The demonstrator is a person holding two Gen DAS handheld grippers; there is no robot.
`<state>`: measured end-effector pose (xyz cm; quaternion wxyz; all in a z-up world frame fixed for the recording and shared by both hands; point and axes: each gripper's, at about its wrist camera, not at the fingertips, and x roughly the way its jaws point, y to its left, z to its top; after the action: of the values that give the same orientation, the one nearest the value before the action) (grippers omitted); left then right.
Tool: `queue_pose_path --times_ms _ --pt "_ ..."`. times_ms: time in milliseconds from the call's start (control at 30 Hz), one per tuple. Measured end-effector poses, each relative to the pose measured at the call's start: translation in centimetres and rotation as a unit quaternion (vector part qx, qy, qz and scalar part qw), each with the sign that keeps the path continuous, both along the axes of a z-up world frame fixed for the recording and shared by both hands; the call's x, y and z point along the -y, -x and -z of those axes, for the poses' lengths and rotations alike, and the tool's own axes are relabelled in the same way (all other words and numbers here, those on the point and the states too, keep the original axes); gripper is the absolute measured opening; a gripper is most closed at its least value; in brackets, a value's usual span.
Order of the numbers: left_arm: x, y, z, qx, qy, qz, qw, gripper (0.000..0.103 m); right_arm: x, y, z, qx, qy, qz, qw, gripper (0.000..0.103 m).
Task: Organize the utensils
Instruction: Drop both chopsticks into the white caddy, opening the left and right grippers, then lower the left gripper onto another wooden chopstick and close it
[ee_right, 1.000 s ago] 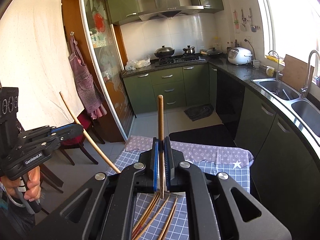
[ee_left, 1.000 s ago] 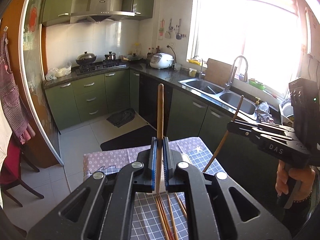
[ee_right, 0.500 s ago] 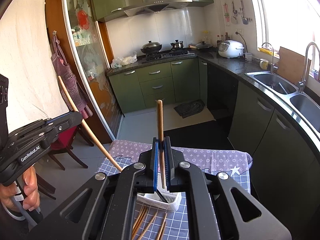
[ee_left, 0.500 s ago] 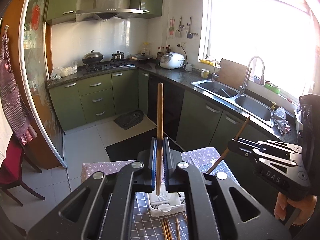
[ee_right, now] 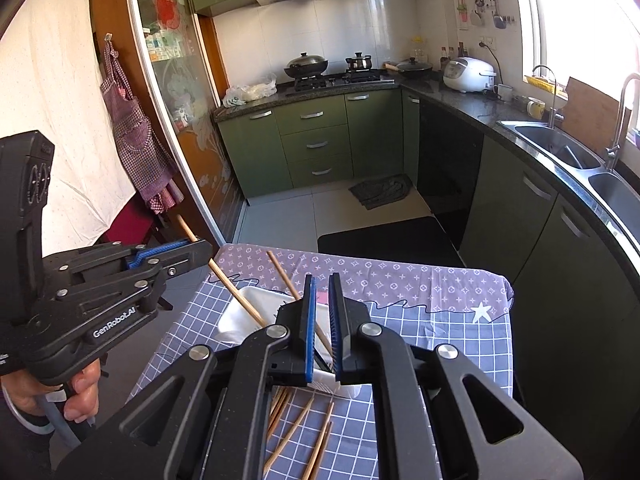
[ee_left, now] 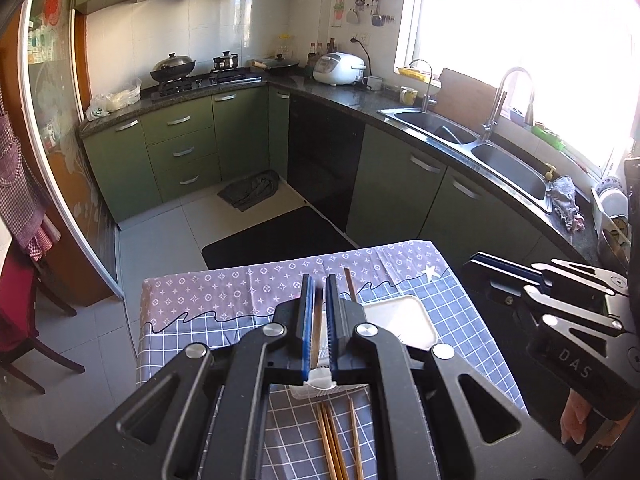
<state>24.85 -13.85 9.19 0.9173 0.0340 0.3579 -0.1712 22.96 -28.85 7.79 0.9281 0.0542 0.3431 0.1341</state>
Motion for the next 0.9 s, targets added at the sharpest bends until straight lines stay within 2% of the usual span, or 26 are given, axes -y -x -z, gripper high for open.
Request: queue_pose_path --times_ms 33,167,267,367,433,500,567,633,667,733,800,900 --pt "0.0 0.2 -0.2 0.001 0.001 0.001 1.0 0.008 0.2 0.7 -0.4 0.004 -0.003 -0.002 1.0 0.01" --pt "-0.6 1.3 -1.6 0.012 0.01 -0.003 0.9999 0.029 0.8 3.9 -1.4 0.018 -0.018 -0.006 1.0 0.035" --pt "-1.4 2.7 -2.9 0.013 0.016 -0.002 0.9998 0.033 1.5 5.9 -1.6 0.008 -0.021 -0.007 1.0 0.051" --pt "-1.8 4.9 -3.5 0.007 -0.004 -0.001 1.0 0.036 2.4 7.6 -0.6 -0.028 -0.018 -0.016 0.999 0.056" --pt "-2.0 6.2 -2.7 -0.019 -0.022 0.005 0.9996 0.036 3.1 8.5 0.6 -0.057 -0.009 -0.019 0.998 0.057" --pt "-2.0 7.1 -0.6 -0.065 -0.037 0.012 0.9971 0.036 3.8 9.2 2.3 -0.092 -0.002 -0.022 0.996 0.057" --pt "-2.0 7.5 2.8 -0.133 -0.046 0.02 0.9898 0.036 4.4 9.6 4.4 -0.131 0.005 -0.026 0.991 0.057" --pt "-1.6 7.4 6.8 -0.204 -0.051 0.026 0.9773 0.029 4.4 10.0 6.6 -0.165 0.012 -0.031 0.986 0.056" --pt "-1.3 7.4 8.8 -0.234 -0.056 0.027 0.9703 0.023 4.3 10.1 7.6 -0.179 0.016 -0.032 0.983 0.056" --pt "-0.8 7.2 12.7 -0.283 -0.063 0.025 0.9568 0.018 4.3 10.2 9.4 -0.202 0.018 -0.037 0.978 0.056" --pt "-0.1 6.7 15.6 -0.309 -0.074 0.018 0.948 0.012 4.2 10.1 10.7 -0.217 0.016 -0.039 0.975 0.056" --pt "0.7 5.9 18.3 -0.323 -0.086 0.007 0.9424 0.011 4.3 9.9 12.2 -0.231 0.013 -0.041 0.972 0.056"
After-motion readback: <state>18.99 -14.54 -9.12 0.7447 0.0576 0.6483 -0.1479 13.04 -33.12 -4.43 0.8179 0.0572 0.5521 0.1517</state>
